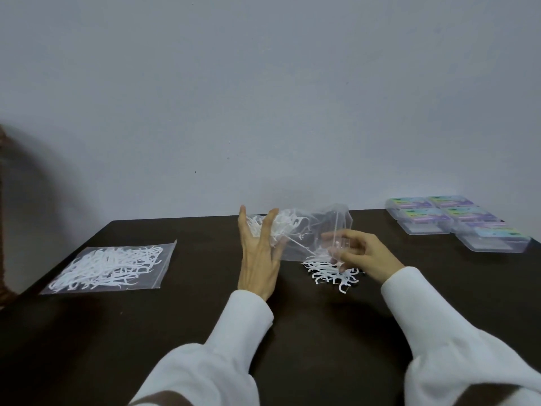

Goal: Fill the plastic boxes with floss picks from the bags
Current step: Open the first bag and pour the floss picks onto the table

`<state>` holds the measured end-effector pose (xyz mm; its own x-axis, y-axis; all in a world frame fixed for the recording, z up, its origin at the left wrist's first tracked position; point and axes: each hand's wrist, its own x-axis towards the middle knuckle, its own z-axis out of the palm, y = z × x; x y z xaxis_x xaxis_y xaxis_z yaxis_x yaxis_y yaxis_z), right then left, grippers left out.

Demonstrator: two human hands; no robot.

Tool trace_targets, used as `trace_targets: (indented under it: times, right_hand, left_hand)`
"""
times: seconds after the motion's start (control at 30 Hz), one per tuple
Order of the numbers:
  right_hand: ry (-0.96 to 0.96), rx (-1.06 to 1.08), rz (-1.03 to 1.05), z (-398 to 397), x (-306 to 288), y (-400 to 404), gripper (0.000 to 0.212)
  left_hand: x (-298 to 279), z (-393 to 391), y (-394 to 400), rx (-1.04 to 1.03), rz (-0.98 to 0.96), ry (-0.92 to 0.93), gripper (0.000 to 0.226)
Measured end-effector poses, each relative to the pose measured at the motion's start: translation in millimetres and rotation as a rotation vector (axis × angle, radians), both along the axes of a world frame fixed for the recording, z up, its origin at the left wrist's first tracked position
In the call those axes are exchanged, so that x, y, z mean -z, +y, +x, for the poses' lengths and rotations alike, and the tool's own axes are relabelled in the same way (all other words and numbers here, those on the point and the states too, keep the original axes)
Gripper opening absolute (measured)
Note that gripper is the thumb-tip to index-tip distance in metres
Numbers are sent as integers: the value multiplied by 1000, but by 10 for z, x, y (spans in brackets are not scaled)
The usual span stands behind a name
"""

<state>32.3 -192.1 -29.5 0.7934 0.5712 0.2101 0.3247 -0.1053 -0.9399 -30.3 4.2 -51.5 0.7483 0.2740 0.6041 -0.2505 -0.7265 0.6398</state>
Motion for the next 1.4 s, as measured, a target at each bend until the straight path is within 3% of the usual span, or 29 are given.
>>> trace_targets:
  times: [0.1,0.23,0.33,0.67,0.77,0.87,1.03,1.17,1.23,1.33,1.4]
  right_hand:
    - [-51,20,-50,3,34,12,16]
    - [-116,115,-86,21,57,-3,9]
    - [-99,165,-72,33,43,-20,6]
    - [-153,29,-192,37,48,5,53]
    - [-142,14,-181,25,54,14,53]
    - [-127,26,-192,13,68,33,69]
    - [-167,20,-190,10,43,32,68]
    - [-172,48,-132,45,3,-61,50]
    - [-170,82,-140,79,24,-92,50]
    - [-160,107,-195,90,46,-75,34]
    - [-161,106,-230,87,62,-48,28]
  left_hand:
    - [-5,-4,-23,-21,62,0,43]
    - [27,33,-32,-57,188,55,80]
    - [59,42,-18,-97,303,103,89]
    - [59,55,13,-353,504,-149,71]
    - [64,81,-20,-372,490,-143,75]
    - [94,106,-36,-300,401,-148,78]
    - [31,43,4,-208,324,-58,79]
    - [-75,-26,39,-97,377,53,65]
    - [-70,-19,41,-16,397,83,57]
    - [-46,-5,-14,79,274,128,45]
    - [-51,2,-42,104,127,138,52]
